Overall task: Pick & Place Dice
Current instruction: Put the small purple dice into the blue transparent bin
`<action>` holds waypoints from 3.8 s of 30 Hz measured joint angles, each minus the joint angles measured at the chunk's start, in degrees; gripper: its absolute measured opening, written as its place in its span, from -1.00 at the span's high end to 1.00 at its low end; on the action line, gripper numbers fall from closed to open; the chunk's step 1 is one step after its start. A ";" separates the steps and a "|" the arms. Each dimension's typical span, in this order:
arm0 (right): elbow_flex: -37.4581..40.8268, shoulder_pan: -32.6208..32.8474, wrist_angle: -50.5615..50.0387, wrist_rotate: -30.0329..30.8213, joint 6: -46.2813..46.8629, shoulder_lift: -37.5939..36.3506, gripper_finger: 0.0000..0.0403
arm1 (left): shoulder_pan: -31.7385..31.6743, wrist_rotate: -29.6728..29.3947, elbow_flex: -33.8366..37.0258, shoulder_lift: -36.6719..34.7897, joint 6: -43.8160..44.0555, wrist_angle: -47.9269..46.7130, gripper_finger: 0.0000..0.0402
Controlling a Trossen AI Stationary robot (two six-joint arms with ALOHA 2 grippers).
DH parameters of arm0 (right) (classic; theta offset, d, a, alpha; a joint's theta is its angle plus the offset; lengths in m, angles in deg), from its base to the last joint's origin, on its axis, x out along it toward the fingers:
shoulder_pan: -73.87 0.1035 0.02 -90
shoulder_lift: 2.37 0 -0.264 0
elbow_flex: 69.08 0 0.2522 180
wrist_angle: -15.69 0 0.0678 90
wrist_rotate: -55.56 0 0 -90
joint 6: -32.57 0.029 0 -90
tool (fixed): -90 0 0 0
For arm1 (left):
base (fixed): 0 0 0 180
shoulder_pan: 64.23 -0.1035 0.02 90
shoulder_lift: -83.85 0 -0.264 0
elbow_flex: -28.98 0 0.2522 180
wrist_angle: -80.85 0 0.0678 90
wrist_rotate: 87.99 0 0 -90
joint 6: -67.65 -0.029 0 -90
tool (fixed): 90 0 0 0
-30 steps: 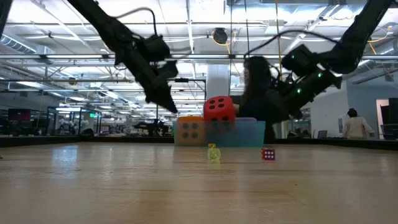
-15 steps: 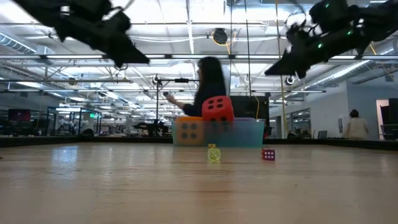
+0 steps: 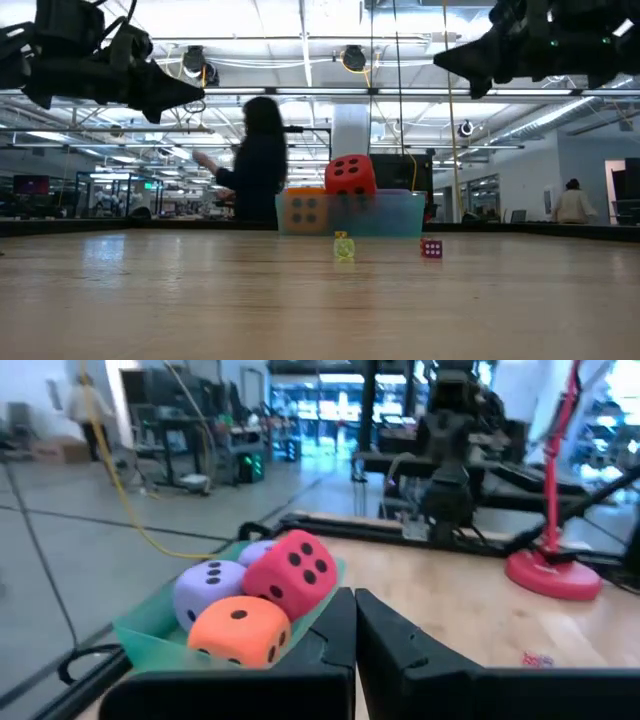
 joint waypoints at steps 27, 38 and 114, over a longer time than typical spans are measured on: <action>9.42 33.61 7.95 31.71 -11.59 10.93 0.95 | 5.60 -4.16 2.45 3.10 6.55 0.45 0.90; -3.90 33.88 -7.71 35.02 -6.55 20.92 0.76 | 7.80 -7.72 2.45 3.10 4.96 1.56 0.93; -16.65 31.99 -9.39 18.01 -4.00 53.87 0.19 | 11.28 -10.52 2.43 3.10 3.63 1.12 0.85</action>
